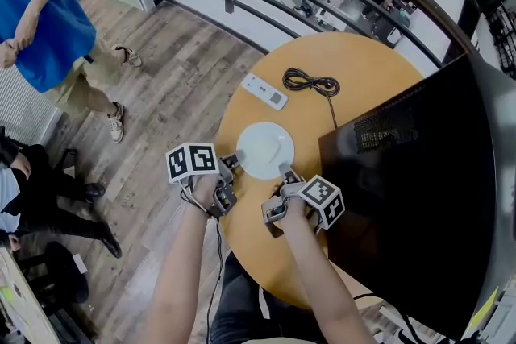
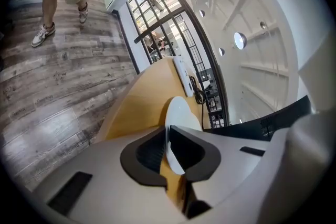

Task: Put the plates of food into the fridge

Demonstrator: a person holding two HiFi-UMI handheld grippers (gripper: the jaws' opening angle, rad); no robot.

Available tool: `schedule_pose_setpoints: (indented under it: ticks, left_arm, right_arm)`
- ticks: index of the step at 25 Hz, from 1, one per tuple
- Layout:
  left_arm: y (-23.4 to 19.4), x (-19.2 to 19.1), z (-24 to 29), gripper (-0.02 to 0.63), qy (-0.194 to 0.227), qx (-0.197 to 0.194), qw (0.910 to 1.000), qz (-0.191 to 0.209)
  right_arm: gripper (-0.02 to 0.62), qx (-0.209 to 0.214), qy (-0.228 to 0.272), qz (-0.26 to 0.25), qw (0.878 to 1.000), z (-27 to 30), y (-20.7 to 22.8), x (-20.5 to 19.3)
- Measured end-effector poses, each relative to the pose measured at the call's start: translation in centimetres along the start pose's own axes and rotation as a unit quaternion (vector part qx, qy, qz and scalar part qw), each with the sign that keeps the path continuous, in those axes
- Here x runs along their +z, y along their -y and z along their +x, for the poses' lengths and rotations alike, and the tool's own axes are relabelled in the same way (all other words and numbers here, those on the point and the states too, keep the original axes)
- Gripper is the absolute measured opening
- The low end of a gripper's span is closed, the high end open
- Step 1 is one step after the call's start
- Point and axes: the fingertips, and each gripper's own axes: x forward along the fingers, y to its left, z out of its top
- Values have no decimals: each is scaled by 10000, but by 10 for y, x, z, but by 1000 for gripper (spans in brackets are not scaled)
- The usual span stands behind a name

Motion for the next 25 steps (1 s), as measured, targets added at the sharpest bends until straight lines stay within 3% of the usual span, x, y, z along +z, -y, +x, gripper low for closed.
schedule_pose_setpoints:
  ticks: [9, 18, 25]
  left_arm:
    - [-1, -8, -8, 25, 60, -422, 9983, -397]
    - [-2, -19, -24, 23, 685, -753, 9931, -588]
    - [-1, -42, -43, 23, 930, -859, 9914, -342]
  right_arm:
    - [48, 215, 26, 380, 9990, -2, 5, -6]
    - [29, 501, 136, -127, 9986, -18, -3, -14]
    - [28, 711, 167, -389, 9966, -38, 2, -26]
